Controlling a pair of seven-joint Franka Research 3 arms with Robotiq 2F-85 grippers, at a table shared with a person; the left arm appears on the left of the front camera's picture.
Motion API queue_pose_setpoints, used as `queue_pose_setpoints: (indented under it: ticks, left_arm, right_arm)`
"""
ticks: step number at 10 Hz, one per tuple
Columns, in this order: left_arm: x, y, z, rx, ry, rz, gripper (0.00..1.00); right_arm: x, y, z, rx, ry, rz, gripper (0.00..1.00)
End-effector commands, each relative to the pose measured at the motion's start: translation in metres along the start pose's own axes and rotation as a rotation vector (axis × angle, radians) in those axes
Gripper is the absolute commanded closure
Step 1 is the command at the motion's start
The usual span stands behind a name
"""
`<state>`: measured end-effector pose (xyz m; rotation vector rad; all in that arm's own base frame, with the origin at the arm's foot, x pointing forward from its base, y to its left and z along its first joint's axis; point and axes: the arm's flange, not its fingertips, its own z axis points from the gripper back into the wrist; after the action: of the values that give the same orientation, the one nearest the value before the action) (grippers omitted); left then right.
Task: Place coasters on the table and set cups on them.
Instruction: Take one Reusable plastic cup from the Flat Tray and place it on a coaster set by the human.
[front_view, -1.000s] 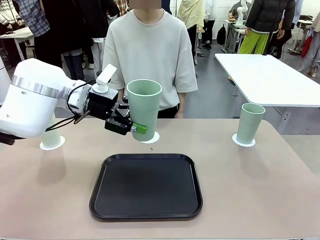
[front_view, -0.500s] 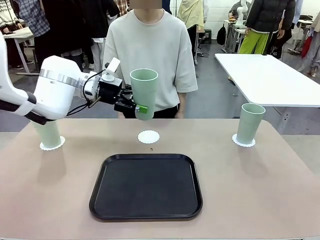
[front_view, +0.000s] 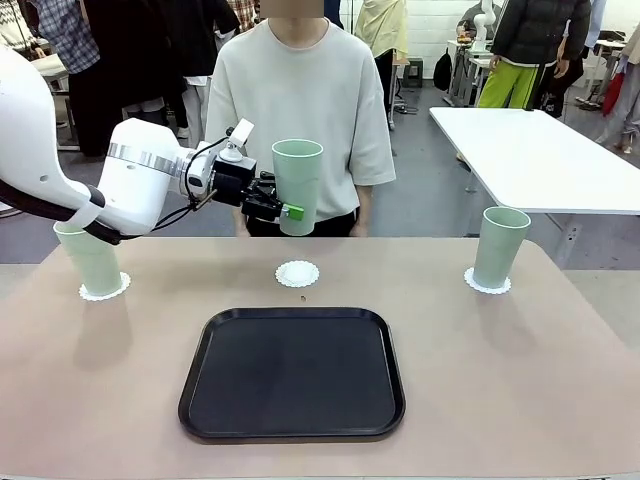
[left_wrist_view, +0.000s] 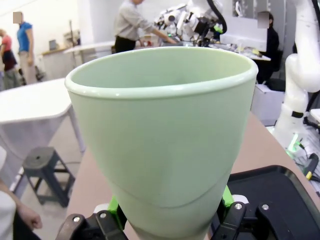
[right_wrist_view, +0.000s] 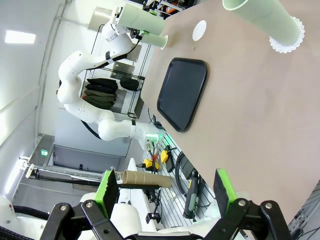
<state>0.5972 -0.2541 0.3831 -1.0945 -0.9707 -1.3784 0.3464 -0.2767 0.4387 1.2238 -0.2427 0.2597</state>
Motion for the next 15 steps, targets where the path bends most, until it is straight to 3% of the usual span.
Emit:
queue_pose_setpoints:
  ticks: [1, 5, 7, 10, 15]
  left_arm:
    - [0.0, -0.003, 0.0, -0.003, -0.001, -0.032, 0.17]
    - [0.0, 0.0, 0.0, 0.0, 0.0, -0.004, 0.17]
    - [-0.028, 0.03, 0.004, 0.024, -0.059, -0.009, 0.17]
    - [-0.054, 0.049, 0.0, 0.036, -0.037, -0.01, 0.17]
    - [-0.085, 0.05, -0.019, -0.003, -0.015, -0.03, 0.17]
  right_arm:
    - [-0.001, 0.002, -0.002, 0.004, -0.011, -0.008, 0.0]
    - [-0.001, 0.002, -0.002, 0.004, -0.011, -0.008, 0.0]
    - [-0.001, 0.002, -0.002, 0.004, -0.011, -0.008, 0.0]
    - [-0.001, 0.002, -0.002, 0.004, -0.011, -0.008, 0.0]
    - [-0.001, 0.002, -0.002, 0.004, -0.011, -0.008, 0.0]
